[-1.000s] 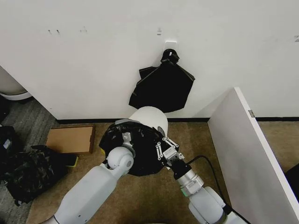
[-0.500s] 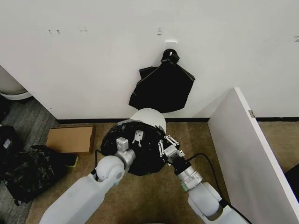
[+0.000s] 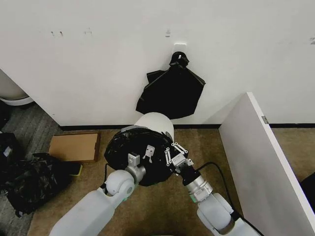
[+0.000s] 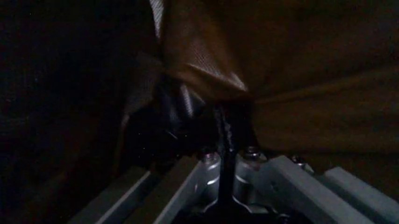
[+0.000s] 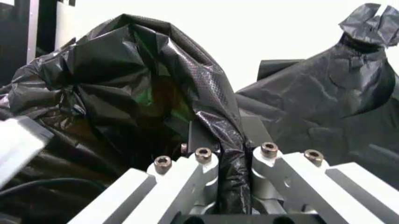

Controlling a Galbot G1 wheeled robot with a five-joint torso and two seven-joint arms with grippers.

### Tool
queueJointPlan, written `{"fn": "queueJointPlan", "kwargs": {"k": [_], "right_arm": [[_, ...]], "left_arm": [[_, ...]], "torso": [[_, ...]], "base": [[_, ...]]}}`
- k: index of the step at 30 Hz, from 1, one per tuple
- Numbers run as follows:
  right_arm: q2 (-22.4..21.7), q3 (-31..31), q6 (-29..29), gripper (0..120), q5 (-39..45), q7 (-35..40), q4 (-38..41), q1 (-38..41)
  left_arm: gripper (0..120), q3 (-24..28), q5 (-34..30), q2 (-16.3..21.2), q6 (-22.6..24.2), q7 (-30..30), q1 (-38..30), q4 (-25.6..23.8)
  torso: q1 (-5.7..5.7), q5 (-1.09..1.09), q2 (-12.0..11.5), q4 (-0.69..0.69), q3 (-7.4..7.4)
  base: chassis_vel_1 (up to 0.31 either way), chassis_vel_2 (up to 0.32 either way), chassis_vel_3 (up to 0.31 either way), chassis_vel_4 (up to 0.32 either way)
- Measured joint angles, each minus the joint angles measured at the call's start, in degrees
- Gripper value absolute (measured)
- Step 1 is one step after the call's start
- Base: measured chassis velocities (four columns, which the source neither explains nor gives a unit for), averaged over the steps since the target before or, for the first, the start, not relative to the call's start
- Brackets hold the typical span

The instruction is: Place the garbage bag over the trash bin.

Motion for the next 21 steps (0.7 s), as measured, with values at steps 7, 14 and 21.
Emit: {"fn": "queueJointPlan", "kwargs": {"k": [7, 14, 21], "right_arm": [[0.0, 0.2, -0.3, 1, 0.0, 0.6, -0.5, 0.1], [0.4, 1.2, -5.7, 1, 0.7, 7.4, -4.4, 1.7], [0.9, 2.7, -14.9, 1, 0.1, 16.1, -4.3, 0.6]], "left_arm": [[0, -1.1, 0.2, 1.1, -0.7, 1.4, 0.8, -1.8], [0, -5.8, 0.5, 4.1, -8.1, 21.5, 6.7, -7.1], [22, -14.8, 6.3, 8.8, -15.4, 36.8, 12.3, -9.8]], "torso": [[0.0, 0.0, 0.0, 0.0, 0.0], [0.0, 0.0, 0.0, 0.02, 0.0], [0.0, 0.0, 0.0, 0.05, 0.01]], "base": [[0.0, 0.0, 0.0, 0.0], [0.0, 0.0, 0.0, 0.0], [0.0, 0.0, 0.0, 0.0]]}}
